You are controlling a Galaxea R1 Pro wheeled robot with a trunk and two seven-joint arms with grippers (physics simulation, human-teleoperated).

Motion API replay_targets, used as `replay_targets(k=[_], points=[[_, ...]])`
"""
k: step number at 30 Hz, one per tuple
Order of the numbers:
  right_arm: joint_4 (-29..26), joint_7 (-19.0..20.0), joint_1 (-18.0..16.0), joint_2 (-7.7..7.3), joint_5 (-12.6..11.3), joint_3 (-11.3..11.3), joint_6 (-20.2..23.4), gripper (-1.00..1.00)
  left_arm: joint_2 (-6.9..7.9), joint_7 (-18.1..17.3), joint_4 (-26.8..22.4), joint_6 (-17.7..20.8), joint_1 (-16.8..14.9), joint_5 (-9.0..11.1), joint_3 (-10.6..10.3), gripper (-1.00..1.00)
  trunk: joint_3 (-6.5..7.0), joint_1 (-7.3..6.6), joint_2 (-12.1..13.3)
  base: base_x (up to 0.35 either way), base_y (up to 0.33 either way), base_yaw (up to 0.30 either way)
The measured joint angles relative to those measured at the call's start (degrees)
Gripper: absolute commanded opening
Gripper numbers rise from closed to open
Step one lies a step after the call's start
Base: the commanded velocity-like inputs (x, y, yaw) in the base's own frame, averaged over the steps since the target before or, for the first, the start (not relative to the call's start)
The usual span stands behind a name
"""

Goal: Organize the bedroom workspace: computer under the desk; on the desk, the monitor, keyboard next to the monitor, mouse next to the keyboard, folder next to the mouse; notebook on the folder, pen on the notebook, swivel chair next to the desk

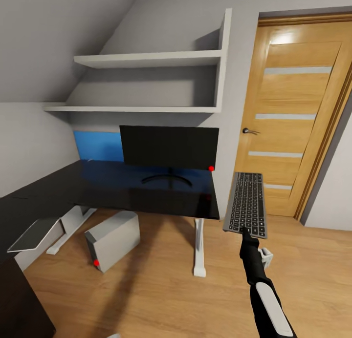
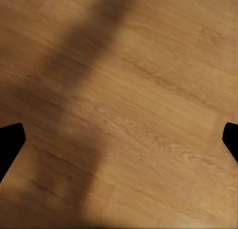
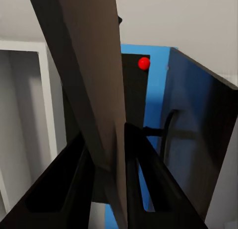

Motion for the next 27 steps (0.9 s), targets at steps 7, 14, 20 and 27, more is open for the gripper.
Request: replay_targets(k=[7,14,20,27], points=[[-2.2,0.0,1.3,0.33,0.0,0.0,-0.1,-1.00,0.00,0.0,0.0,0.0,0.0,0.0,0.0,1.00,0.00,0.01,0.0,0.235,0.163,0.000],[-5.8,-0.3,3.8,1.87,-0.1,0.1,-0.3,-1.00,0.00,0.0,0.0,0.0,0.0,0.0,0.0,1.00,0.00,0.03,0.0,0.031,0.160,0.000],[-5.9,-0.7,4.0,1.93,-0.3,0.1,-4.9,-1.00,0.00,0.0,0.0,0.0,0.0,0.0,0.1,1.00,0.00,0.03,0.0,0.001,0.019,-0.024],[-5.9,-1.3,4.0,1.93,-0.2,0.0,-5.1,-1.00,0.00,0.0,0.0,0.0,0.0,0.0,0.0,1.00,0.00,0.03,0.0,0.000,0.124,-0.237]])
